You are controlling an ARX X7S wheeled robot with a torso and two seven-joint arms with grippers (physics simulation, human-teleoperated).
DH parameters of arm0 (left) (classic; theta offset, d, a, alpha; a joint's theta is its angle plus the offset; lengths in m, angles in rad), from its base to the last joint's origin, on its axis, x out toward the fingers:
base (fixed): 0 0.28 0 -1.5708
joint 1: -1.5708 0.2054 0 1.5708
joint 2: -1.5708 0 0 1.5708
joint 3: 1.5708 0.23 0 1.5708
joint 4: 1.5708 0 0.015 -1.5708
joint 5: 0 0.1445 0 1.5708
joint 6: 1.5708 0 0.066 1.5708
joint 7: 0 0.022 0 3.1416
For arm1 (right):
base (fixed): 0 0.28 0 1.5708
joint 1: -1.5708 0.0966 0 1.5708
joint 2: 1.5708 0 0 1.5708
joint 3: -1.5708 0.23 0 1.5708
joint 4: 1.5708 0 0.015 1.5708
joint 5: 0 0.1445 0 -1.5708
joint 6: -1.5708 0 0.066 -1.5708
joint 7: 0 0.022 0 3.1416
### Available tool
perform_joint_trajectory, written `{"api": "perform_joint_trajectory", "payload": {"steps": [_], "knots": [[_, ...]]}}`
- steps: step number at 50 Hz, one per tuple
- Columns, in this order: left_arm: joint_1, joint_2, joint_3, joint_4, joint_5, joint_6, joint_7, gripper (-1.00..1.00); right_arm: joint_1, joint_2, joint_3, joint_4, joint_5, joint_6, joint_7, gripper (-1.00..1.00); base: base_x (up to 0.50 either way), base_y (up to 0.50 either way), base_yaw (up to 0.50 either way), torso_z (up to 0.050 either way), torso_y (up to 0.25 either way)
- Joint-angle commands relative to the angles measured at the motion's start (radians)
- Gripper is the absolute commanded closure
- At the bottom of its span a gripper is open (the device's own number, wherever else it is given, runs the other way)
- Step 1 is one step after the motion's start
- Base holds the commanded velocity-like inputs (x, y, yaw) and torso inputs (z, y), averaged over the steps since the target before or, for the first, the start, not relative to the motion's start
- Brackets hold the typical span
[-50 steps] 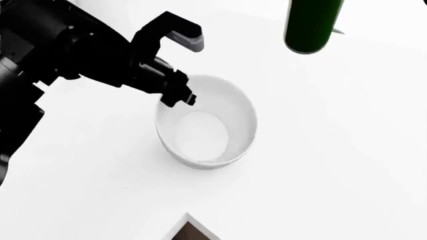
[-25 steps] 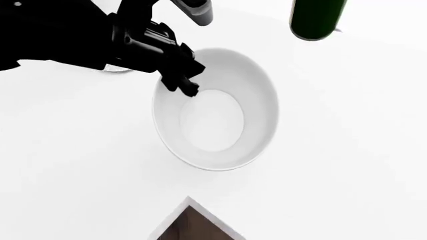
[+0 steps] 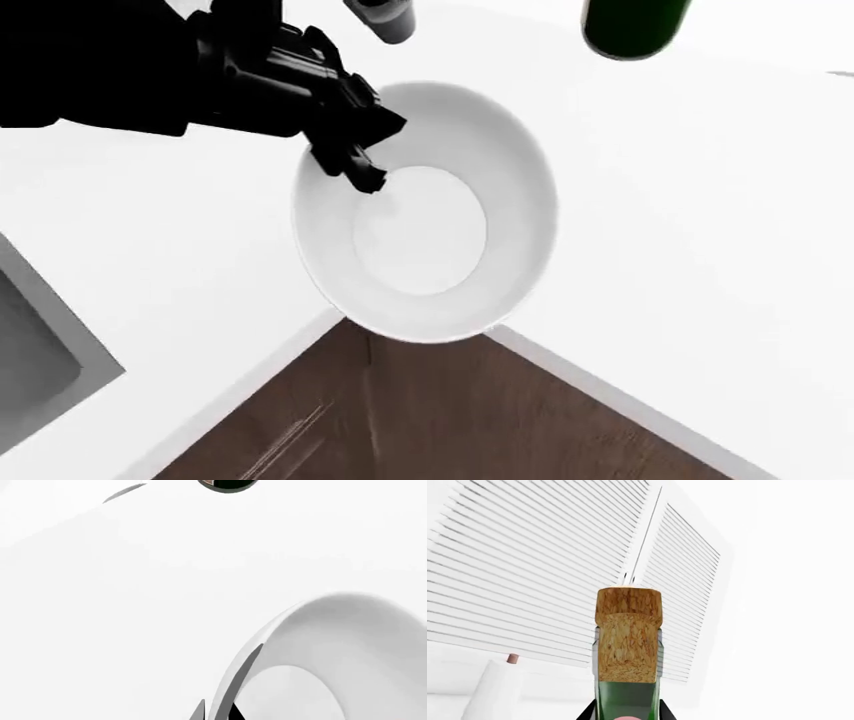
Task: Pick the bowl and bottle and place them in the sink. Then turn on the water.
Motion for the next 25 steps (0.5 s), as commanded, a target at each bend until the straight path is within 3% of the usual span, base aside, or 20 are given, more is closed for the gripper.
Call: {"api": "perform_joint_trajectory", "payload": {"steps": [1,17,25], "knots": [[-0.001,-0.019,-0.011,0.033,-0.005,0.004,-0.018,1.00,0.023,-0.007,0.001,-0.005,-0.038,0.000,-0.008,1.00,-0.39,-0.31,0.00,0.000,0.000],[0.007,-0.024,-0.014,0.040,-0.001,0.018,-0.018,1.00,0.021,-0.005,-0.039,-0.005,-0.071,-0.006,-0.042,1.00,-0.41,-0.28,0.00,0.001,0.000],[0.011,-0.031,-0.011,0.045,0.006,0.026,-0.017,1.00,0.018,-0.002,-0.066,-0.015,-0.096,-0.020,-0.067,1.00,-0.08,-0.07,0.50,0.001,0.000]]}}
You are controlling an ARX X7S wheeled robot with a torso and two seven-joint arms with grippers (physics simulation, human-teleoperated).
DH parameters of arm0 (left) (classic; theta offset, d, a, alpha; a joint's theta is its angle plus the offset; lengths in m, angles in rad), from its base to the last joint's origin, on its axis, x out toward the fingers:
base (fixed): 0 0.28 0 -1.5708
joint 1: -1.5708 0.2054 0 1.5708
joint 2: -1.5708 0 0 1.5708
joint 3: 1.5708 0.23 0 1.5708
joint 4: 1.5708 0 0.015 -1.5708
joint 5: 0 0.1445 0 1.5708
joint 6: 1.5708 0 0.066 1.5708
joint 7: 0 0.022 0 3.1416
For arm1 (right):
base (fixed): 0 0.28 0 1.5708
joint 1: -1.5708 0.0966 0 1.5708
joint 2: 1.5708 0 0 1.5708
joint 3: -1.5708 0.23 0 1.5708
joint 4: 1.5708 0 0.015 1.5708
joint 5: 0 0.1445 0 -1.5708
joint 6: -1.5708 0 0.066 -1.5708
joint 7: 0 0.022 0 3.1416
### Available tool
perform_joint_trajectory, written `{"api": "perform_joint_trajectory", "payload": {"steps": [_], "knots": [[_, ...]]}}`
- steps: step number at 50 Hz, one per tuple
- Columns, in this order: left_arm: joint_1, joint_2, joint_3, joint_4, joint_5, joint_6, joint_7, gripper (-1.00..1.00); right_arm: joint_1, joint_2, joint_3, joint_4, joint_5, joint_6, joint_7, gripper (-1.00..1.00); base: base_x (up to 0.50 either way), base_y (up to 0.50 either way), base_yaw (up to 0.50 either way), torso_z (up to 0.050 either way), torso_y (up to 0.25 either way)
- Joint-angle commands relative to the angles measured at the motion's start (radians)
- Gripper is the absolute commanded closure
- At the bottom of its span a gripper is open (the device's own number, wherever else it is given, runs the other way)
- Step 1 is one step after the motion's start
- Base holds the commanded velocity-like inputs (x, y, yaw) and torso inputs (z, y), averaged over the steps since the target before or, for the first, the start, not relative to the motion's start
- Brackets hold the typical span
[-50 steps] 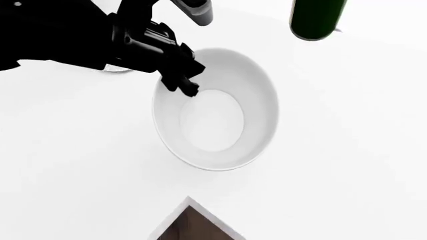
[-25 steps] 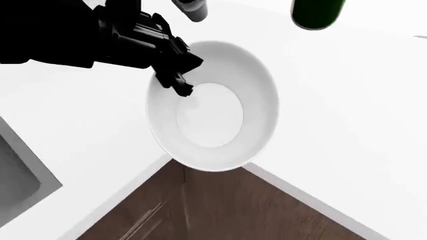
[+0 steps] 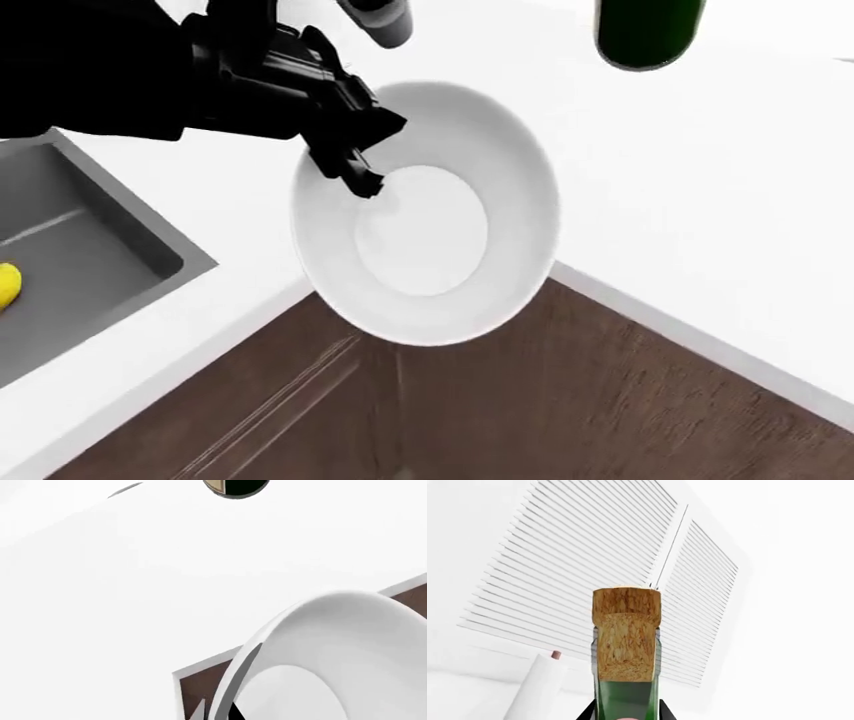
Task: Pick the bowl and bottle and place them in the sink. Then turn on the water.
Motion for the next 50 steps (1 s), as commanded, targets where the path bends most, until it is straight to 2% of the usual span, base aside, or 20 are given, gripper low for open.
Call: {"api": "perform_joint_trajectory", "payload": {"steps": [1,50], "knots": [[-0.003,-0.010,-0.007,0.007,0.007,0.006,-0.007,1.00,0.010,-0.002,-0.021,-0.008,-0.058,-0.014,-0.028,1.00,-0.01,-0.01,0.50,0.000,0.000],[-0.018,-0.047,-0.027,0.039,-0.012,-0.003,-0.035,1.00,0.015,-0.033,-0.040,0.005,-0.070,-0.042,-0.079,1.00,0.00,0.00,0.50,0.000,0.000]]}}
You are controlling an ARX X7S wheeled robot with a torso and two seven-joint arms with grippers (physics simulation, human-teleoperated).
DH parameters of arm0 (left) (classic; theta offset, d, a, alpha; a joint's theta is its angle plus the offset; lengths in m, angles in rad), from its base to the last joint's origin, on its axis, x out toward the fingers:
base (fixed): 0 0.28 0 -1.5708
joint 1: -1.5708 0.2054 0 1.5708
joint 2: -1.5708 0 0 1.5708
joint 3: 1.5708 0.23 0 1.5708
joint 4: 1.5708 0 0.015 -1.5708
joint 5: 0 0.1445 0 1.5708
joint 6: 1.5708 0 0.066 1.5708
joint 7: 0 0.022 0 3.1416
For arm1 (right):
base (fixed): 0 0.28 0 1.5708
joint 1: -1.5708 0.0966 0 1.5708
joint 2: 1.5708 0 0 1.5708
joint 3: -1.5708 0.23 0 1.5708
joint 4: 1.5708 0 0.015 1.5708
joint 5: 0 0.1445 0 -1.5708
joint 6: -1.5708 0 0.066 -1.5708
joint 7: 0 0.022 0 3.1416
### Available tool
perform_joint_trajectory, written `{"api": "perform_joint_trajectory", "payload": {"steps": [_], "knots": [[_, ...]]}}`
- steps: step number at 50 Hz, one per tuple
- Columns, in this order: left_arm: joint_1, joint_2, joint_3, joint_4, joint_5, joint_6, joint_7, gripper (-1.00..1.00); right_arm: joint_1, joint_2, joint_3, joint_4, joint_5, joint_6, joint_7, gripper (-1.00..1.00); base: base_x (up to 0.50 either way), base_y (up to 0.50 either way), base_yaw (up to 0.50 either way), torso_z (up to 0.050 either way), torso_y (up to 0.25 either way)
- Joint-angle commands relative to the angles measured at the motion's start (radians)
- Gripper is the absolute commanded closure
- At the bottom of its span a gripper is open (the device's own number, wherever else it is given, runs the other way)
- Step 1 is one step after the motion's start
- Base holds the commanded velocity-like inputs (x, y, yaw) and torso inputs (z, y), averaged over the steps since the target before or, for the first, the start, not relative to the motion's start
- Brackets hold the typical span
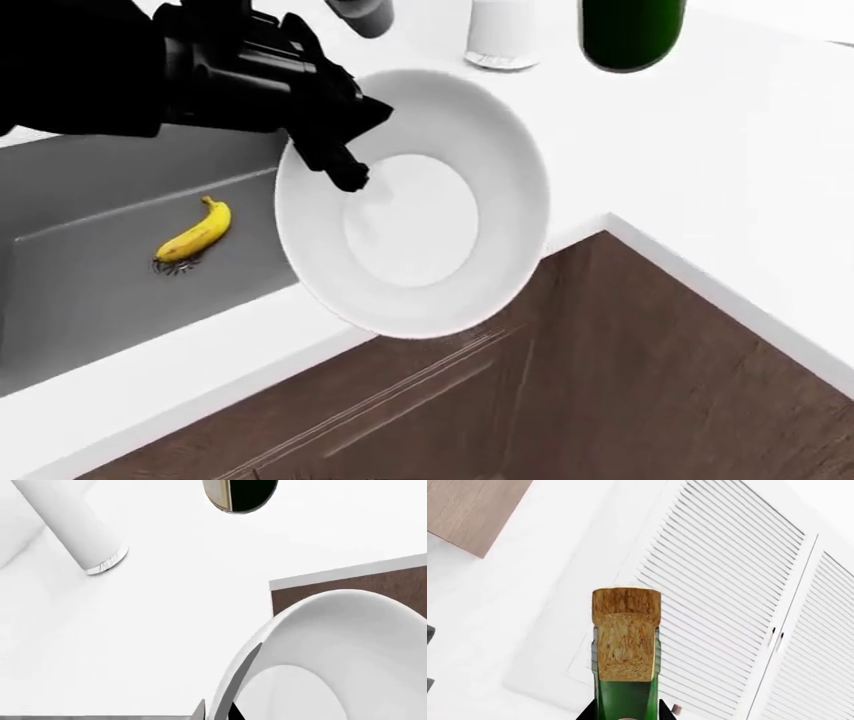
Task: Pick the bowl and bottle and place them in the sink. Then turn on the water.
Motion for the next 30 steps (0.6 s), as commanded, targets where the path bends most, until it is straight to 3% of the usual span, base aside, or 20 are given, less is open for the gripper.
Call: {"api": "perform_joint_trajectory", "payload": {"steps": [1,30], "knots": [[-0.010,-0.008,-0.009,0.002,0.000,-0.002,-0.010,1.00,0.010,-0.008,0.007,0.002,-0.030,-0.008,-0.012,1.00,0.00,0.00,0.50,0.000,0.000],[-0.012,-0.021,-0.012,0.002,0.002,0.001,-0.013,1.00,0.022,-0.018,0.004,0.010,-0.036,-0.010,-0.023,1.00,0.00,0.00,0.50,0.000,0.001]]}}
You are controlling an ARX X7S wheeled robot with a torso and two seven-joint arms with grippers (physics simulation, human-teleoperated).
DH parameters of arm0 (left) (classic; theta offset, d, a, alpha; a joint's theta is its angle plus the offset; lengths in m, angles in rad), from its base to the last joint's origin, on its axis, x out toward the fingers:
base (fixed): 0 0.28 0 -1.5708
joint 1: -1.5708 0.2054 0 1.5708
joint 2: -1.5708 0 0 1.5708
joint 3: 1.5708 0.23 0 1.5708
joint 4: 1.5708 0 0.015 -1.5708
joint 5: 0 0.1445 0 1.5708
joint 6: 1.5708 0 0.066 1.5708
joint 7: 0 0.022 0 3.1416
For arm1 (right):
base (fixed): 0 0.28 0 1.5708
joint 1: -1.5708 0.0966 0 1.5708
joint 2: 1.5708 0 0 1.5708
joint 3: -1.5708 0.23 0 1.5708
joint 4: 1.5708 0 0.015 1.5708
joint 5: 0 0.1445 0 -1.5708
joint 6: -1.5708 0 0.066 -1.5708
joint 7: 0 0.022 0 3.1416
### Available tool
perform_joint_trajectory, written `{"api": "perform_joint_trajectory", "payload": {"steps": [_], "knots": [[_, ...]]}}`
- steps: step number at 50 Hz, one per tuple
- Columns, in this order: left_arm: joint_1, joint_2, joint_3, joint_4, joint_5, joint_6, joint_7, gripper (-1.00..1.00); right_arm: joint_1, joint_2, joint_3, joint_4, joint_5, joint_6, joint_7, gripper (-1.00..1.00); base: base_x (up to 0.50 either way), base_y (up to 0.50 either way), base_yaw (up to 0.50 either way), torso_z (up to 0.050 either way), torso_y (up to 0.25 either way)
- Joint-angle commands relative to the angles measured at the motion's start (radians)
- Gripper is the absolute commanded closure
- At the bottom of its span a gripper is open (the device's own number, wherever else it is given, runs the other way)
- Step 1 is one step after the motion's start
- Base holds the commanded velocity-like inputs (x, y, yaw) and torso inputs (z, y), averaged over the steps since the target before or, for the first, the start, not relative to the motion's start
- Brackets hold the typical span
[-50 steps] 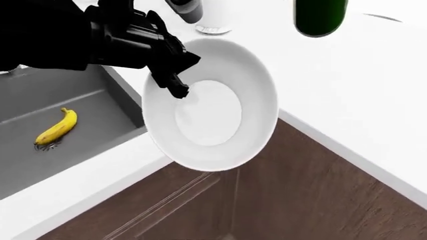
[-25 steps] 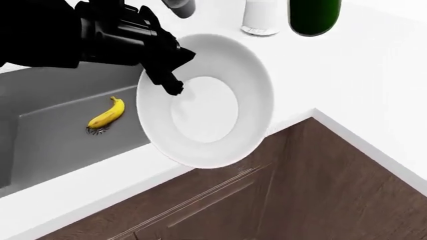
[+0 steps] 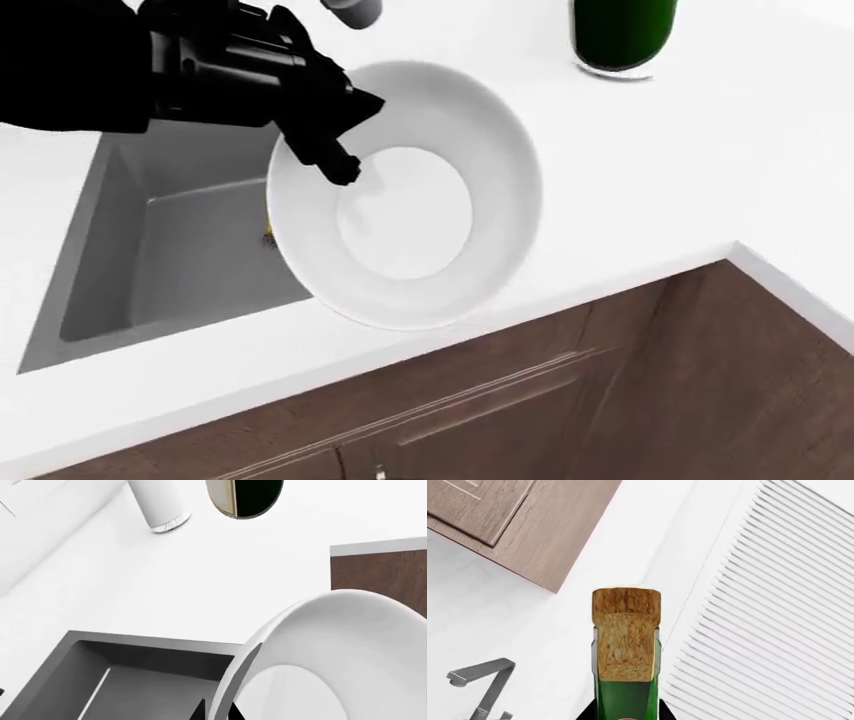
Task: Pick the bowl and bottle and place them in the sink. Then turn on the water.
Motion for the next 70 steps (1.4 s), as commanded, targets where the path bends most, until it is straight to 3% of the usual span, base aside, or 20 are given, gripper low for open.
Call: {"api": "perform_joint_trajectory", "payload": {"steps": [1,48,62,70], "knots": [[-0.008,-0.006,-0.008,-0.001,0.000,-0.001,-0.006,1.00,0.015,-0.003,0.010,0.000,-0.031,-0.003,-0.005,1.00,0.00,0.00,0.50,0.000,0.000],[-0.001,-0.009,-0.014,0.012,-0.004,0.006,-0.026,1.00,0.015,0.009,0.013,-0.020,-0.023,0.019,-0.003,1.00,0.00,0.00,0.50,0.000,0.001],[0.005,-0.015,-0.011,0.012,0.002,0.012,-0.026,1.00,0.002,0.001,0.051,-0.034,0.017,0.003,-0.002,1.00,-0.23,0.01,0.00,0.000,0.001],[0.002,-0.018,-0.013,0.009,0.004,0.013,-0.023,1.00,-0.008,-0.011,0.054,-0.020,0.030,-0.006,-0.019,1.00,0.40,0.24,0.00,0.001,0.001]]}}
